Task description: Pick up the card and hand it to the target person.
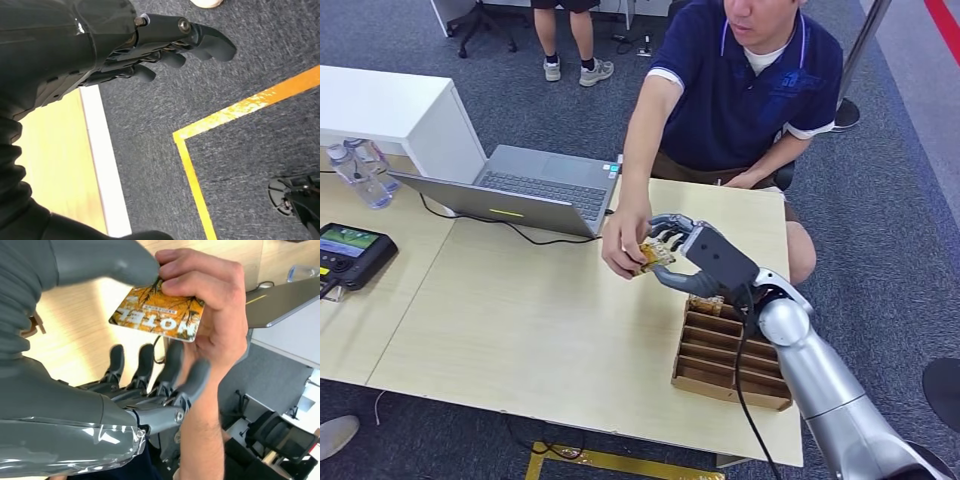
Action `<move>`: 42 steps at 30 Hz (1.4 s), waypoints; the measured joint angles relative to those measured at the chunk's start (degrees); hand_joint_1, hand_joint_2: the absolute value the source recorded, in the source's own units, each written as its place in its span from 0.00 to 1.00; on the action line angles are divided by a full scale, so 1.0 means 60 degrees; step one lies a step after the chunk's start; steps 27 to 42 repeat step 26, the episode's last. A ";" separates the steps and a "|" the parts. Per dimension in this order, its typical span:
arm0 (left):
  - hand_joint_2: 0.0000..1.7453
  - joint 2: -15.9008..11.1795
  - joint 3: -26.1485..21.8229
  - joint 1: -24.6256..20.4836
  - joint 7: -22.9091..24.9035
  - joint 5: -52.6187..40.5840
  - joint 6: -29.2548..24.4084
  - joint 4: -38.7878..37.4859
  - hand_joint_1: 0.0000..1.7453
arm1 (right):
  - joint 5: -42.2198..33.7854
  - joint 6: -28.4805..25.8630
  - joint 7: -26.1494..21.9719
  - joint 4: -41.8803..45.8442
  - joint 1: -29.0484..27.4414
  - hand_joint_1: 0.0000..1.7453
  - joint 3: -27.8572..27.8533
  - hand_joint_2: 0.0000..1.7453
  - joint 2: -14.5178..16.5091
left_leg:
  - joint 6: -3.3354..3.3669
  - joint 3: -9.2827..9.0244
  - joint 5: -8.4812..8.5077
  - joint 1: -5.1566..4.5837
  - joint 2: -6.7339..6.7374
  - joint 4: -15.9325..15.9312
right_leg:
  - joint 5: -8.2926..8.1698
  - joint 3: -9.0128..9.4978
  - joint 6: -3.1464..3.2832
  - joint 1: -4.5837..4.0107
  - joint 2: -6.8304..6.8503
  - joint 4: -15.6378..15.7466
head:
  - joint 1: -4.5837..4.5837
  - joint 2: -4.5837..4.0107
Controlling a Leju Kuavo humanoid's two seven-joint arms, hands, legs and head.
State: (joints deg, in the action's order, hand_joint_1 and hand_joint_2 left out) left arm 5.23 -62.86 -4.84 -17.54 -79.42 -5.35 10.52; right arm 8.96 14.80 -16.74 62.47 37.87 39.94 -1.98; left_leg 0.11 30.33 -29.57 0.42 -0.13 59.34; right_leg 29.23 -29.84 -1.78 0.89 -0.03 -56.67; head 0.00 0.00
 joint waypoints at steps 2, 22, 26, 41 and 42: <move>0.00 0.0000 -0.0008 0.0001 0.0008 0.0005 -0.0012 0.0001 0.00 | -0.0032 -0.0001 0.0007 0.0028 -0.0006 0.00 -0.0015 1.00 -0.0014 | 0.0002 -0.0001 -0.0003 -0.0002 -0.0010 0.0003 | 0.0006 0.0003 -0.0003 0.0002 0.0009 -0.0004 | 0.0000 0.0000; 0.00 0.0028 -0.0131 0.0018 -0.0057 0.0122 -0.0039 -0.0001 0.00 | -0.0149 -0.0896 -0.0014 0.0947 -0.0342 0.87 -0.1136 1.00 -0.0439 | 0.0005 0.0007 -0.0001 -0.0002 -0.0032 0.0010 | 0.0008 0.0003 -0.0005 0.0002 0.0032 -0.0005 | 0.0000 0.0000; 0.00 0.0038 -0.0210 0.0032 -0.0079 0.0197 -0.0068 -0.0001 0.00 | 0.0151 -0.1615 -0.0009 0.1445 -0.0574 0.86 -0.1761 1.00 -0.0570 | 0.0004 0.0006 0.0000 -0.0002 -0.0037 0.0009 | 0.0008 0.0006 -0.0004 0.0001 0.0037 -0.0001 | 0.0000 0.0000; 0.00 0.0038 -0.0210 0.0032 -0.0079 0.0197 -0.0068 -0.0001 0.00 | 0.0151 -0.1615 -0.0009 0.1445 -0.0574 0.86 -0.1761 1.00 -0.0570 | 0.0004 0.0006 0.0000 -0.0002 -0.0037 0.0009 | 0.0008 0.0006 -0.0004 0.0001 0.0037 -0.0001 | 0.0000 0.0000; 0.00 0.0038 -0.0210 0.0032 -0.0079 0.0197 -0.0068 -0.0001 0.00 | 0.0151 -0.1615 -0.0009 0.1445 -0.0574 0.86 -0.1761 1.00 -0.0570 | 0.0004 0.0006 0.0000 -0.0002 -0.0037 0.0009 | 0.0008 0.0006 -0.0004 0.0001 0.0037 -0.0001 | 0.0000 0.0000</move>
